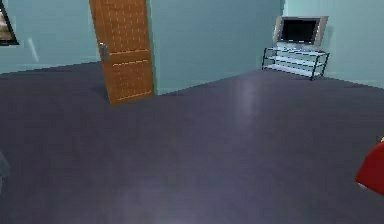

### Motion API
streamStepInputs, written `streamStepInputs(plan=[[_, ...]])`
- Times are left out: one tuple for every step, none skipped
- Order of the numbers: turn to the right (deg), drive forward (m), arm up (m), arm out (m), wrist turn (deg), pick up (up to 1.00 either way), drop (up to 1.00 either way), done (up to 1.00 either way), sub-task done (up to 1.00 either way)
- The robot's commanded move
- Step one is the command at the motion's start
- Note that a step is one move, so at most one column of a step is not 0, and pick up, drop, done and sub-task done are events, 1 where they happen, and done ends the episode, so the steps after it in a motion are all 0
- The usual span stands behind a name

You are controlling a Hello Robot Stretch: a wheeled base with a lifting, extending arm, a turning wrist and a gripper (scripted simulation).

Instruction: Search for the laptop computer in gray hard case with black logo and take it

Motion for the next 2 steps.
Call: streamStepInputs(plan=[[-30.0,0.00,0.00,0.00,0.0,0.00,0.00,0.00,0.00],[0.0,1.00,0.00,0.00,0.0,0.00,0.00,0.00,0.00]])
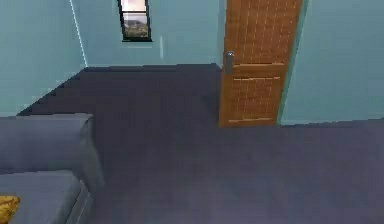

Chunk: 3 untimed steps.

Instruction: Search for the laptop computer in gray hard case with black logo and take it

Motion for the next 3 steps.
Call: streamStepInputs(plan=[[0.0,1.00,0.00,0.00,0.0,0.00,0.00,0.00,0.00],[0.0,1.00,0.00,0.00,0.0,0.00,0.00,0.00,0.00],[0.0,0.70,0.00,0.00,0.0,0.00,0.00,0.00,0.00]])
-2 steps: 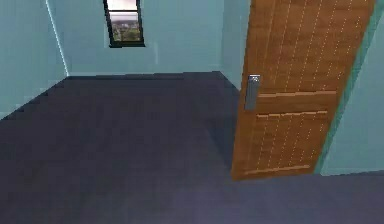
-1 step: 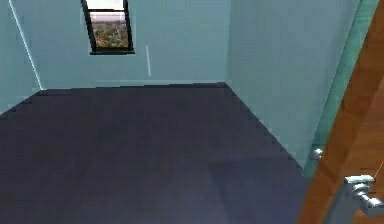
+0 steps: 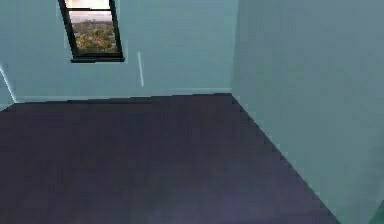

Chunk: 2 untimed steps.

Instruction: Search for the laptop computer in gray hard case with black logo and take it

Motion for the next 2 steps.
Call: streamStepInputs(plan=[[33.0,0.00,0.00,0.00,0.0,0.00,0.00,0.00,0.00],[0.0,0.30,0.00,0.00,0.0,0.00,0.00,0.00,0.00]])
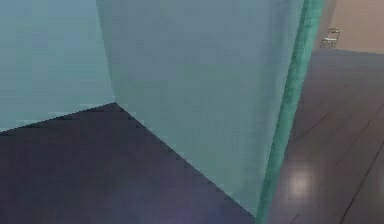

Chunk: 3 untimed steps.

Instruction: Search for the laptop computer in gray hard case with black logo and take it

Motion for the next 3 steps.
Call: streamStepInputs(plan=[[36.0,0.00,0.00,0.00,0.0,0.00,0.00,0.00,0.00],[0.0,1.00,0.00,0.00,0.0,0.00,0.00,0.00,0.00],[3.0,0.00,0.00,0.00,0.0,0.00,0.00,0.00,0.00]])
